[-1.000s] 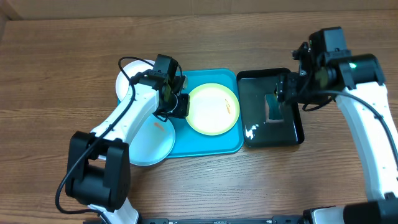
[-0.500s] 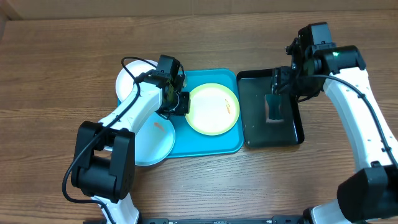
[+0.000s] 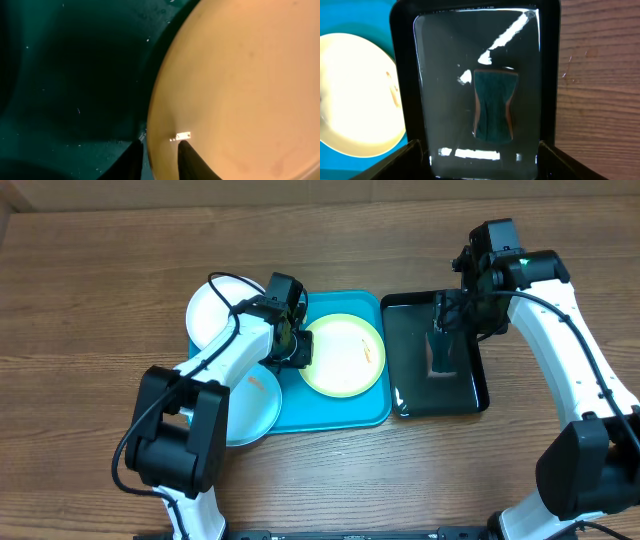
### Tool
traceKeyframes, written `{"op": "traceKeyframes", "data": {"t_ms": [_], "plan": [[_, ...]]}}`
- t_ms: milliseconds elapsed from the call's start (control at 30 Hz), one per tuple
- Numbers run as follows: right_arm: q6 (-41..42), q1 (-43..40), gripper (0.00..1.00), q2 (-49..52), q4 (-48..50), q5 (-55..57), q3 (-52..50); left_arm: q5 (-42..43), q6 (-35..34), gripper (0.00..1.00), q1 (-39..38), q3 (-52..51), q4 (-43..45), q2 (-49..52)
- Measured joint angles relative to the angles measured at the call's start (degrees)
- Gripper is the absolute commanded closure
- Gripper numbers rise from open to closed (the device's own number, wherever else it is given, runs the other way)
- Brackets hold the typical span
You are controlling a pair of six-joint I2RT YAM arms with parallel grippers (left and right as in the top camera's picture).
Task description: Clean dirty plates on tray and stack at the side
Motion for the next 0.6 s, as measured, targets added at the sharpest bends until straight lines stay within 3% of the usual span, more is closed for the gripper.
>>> {"op": "traceKeyframes", "data": {"t_ms": [233,400,600], "plan": [[-0.4,0.0,0.25,0.0,0.6,0.0,0.0,-0.2,-0.2,0.85,0.0,0.0,-0.1,0.7],[-0.4,0.0,0.24,0.0,0.6,0.0,0.0,-0.2,-0.2,0.78,0.0,0.6,-2.8,0.7],[-0.5,0.0,0.21,0.0,0.6,0.0,0.0,-0.2,-0.2,0.82,0.0,1.0,-3.3,0.7]]}}
